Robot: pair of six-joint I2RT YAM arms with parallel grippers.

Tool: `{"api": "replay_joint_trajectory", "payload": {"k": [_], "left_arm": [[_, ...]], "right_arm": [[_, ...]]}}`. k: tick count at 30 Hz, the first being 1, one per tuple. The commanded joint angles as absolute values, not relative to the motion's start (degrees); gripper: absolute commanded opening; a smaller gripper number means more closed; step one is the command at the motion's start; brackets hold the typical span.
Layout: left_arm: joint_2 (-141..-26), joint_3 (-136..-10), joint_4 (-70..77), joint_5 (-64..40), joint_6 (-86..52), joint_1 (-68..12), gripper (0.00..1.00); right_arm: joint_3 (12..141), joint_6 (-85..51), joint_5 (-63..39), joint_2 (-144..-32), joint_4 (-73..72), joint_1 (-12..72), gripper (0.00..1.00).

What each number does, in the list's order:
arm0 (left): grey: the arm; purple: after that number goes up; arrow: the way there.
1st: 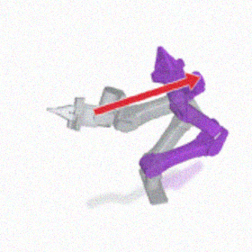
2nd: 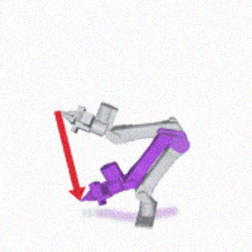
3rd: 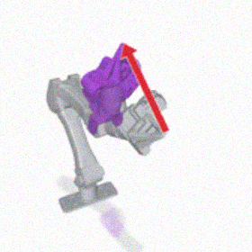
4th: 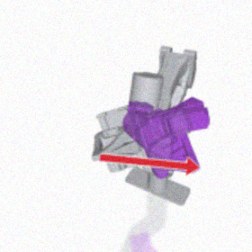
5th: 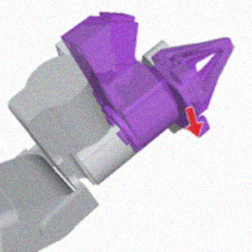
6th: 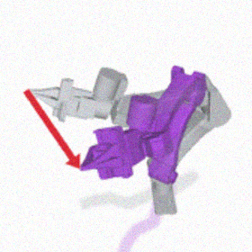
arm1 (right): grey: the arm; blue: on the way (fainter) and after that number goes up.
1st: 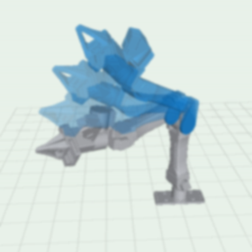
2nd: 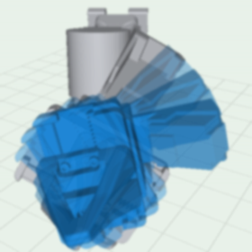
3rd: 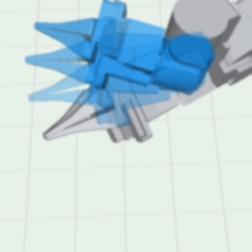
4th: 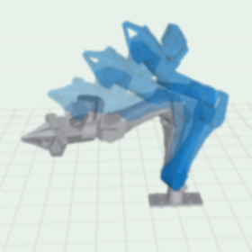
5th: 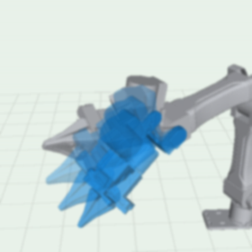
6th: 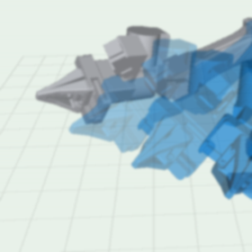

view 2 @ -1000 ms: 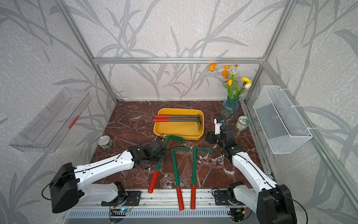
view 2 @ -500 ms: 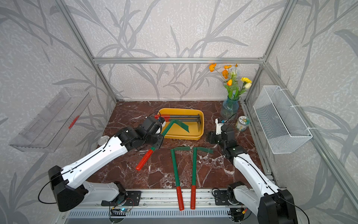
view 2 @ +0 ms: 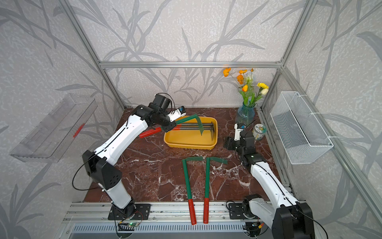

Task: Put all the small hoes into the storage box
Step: Place the hoe in the storage box.

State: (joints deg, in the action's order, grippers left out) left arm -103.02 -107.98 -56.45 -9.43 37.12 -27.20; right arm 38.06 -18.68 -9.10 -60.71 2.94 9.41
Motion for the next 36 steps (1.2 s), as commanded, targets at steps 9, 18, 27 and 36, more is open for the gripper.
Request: {"api": "replay_joint_trajectory", "payload": {"k": [9,18,27,36], "left_arm": [[-126.0,-135.1,-63.3,-17.1,55.7,-26.2,0.00],[-129.7,-133.1,-56.3,-19.4,55.2,-26.1,0.00],[-129.7,-127.5,-49.6,-23.5,49.7,-26.2,0.00],[-129.4,-119.5,-41.0,-27.1,47.0,-26.8,0.00]], "right_arm": [[41.5,-17.1,-8.8,-65.6,1.5,8.4,0.77],[41.9,-17.0,-10.5,-70.4,0.0,7.7,0.77],[41.5,-17.2,-10.8,-71.8,-0.7,7.7,0.77],[41.7,-17.1,-10.6,-72.6,-0.6,7.7,0.77]]}}
